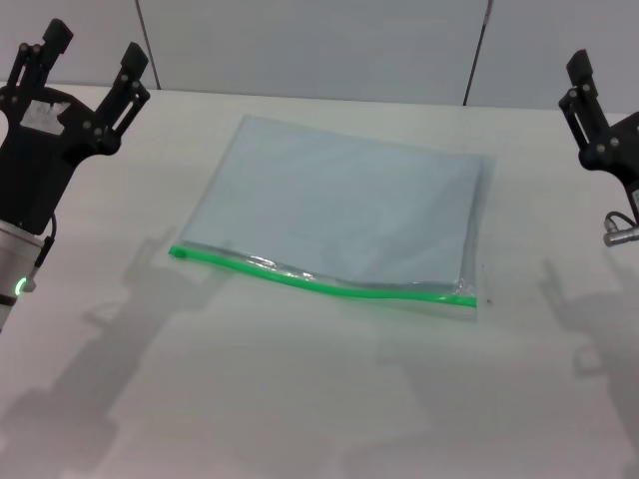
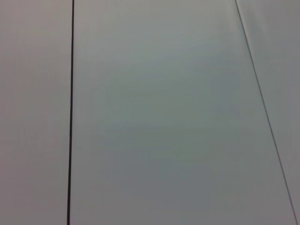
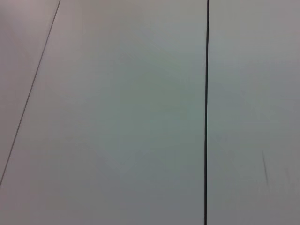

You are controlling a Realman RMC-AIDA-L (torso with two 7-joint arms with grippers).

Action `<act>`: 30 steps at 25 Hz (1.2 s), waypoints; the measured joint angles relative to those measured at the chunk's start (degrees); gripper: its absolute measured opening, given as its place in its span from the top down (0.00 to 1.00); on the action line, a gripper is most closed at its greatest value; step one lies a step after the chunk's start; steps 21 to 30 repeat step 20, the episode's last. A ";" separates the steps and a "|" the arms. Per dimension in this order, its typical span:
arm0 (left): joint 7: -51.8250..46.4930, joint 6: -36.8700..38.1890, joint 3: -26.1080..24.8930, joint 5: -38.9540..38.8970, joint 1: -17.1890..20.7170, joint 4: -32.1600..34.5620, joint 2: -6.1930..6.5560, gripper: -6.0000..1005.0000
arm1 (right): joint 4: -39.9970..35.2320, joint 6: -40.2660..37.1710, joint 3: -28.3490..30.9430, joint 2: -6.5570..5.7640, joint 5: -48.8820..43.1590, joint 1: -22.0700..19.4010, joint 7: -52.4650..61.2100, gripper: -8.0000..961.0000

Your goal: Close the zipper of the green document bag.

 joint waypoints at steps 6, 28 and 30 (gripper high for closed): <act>-0.03 -0.03 -0.02 0.06 0.03 0.00 0.00 0.16 | -0.62 0.00 0.00 -0.08 -0.36 -0.06 0.02 0.21; -0.05 -0.25 0.31 0.45 0.06 0.00 0.00 0.16 | -0.62 -0.17 0.00 -0.09 -0.58 -0.40 0.04 0.21; -0.05 -0.25 0.31 0.45 0.06 0.00 0.00 0.16 | -0.62 -0.17 0.00 -0.09 -0.58 -0.40 0.04 0.21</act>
